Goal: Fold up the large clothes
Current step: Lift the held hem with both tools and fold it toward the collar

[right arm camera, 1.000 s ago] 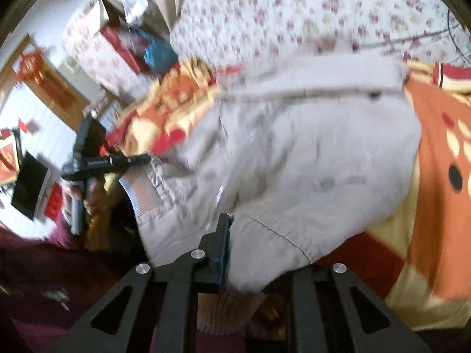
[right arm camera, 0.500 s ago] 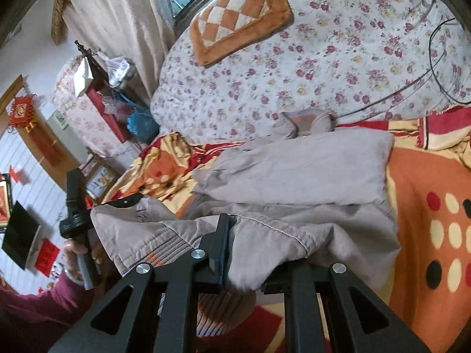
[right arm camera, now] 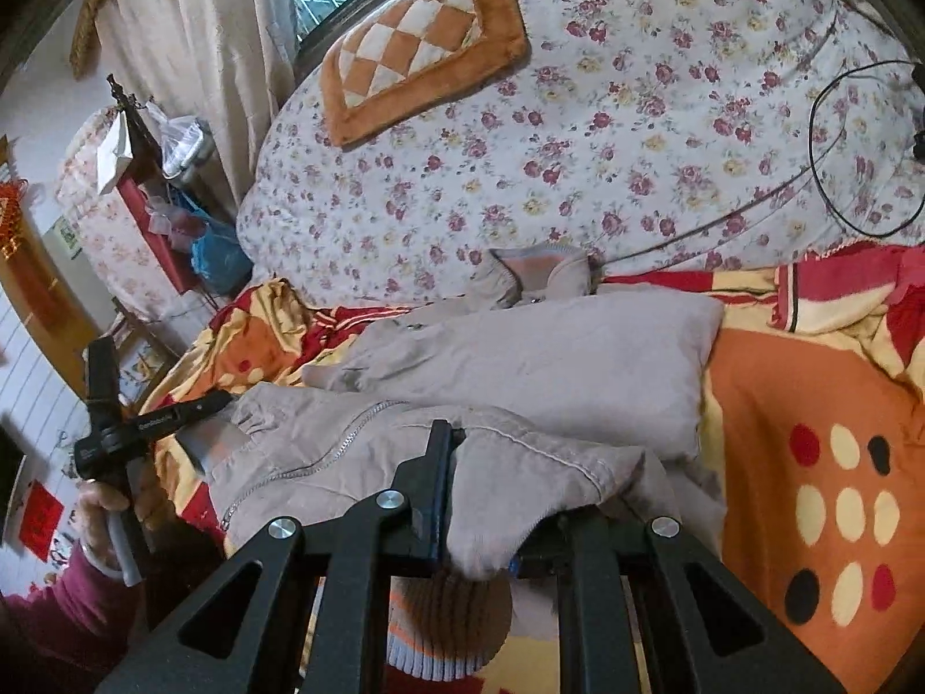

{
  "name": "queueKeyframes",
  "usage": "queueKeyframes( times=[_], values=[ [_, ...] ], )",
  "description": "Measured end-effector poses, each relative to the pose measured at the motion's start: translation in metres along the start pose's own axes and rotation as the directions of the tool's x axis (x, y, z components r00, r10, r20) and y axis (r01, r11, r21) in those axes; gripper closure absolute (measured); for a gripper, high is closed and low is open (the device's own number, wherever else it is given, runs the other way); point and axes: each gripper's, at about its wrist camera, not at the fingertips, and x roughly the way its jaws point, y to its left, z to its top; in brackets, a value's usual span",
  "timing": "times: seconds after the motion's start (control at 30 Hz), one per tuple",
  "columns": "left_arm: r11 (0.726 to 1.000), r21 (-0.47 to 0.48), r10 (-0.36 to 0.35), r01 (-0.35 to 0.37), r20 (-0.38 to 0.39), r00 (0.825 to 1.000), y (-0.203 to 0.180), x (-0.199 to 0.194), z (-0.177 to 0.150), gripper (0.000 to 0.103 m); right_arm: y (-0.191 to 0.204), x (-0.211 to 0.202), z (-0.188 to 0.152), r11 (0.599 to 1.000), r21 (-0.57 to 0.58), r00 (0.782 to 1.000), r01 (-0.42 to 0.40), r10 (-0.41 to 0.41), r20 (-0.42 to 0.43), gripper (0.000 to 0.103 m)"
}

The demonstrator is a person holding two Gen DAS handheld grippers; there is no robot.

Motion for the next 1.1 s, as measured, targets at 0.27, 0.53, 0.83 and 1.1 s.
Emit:
queueKeyframes(
  times=[0.27, 0.53, 0.83, 1.1],
  values=[
    [0.999, -0.038, -0.002, 0.002, -0.009, 1.000, -0.007, 0.027, 0.026, 0.091, -0.004, 0.017, 0.022, 0.999, 0.007, 0.998, 0.034, -0.034, 0.048, 0.090],
    [0.994, -0.101, -0.036, 0.037, 0.017, 0.999, -0.012, 0.061, 0.064, 0.091, -0.024, 0.046, 0.053, 0.996, 0.038, 0.994, 0.086, -0.089, 0.063, 0.090],
    [0.986, -0.160, -0.057, 0.055, -0.008, 0.998, -0.004, 0.122, 0.086, 0.090, -0.067, 0.100, 0.076, 0.985, 0.122, 0.992, 0.122, -0.125, 0.019, 0.090],
    [0.987, -0.148, -0.070, 0.070, 0.001, 0.998, 0.004, 0.154, 0.090, 0.062, -0.099, 0.140, 0.081, 0.979, 0.172, 0.994, 0.111, -0.113, 0.000, 0.086]
  ],
)
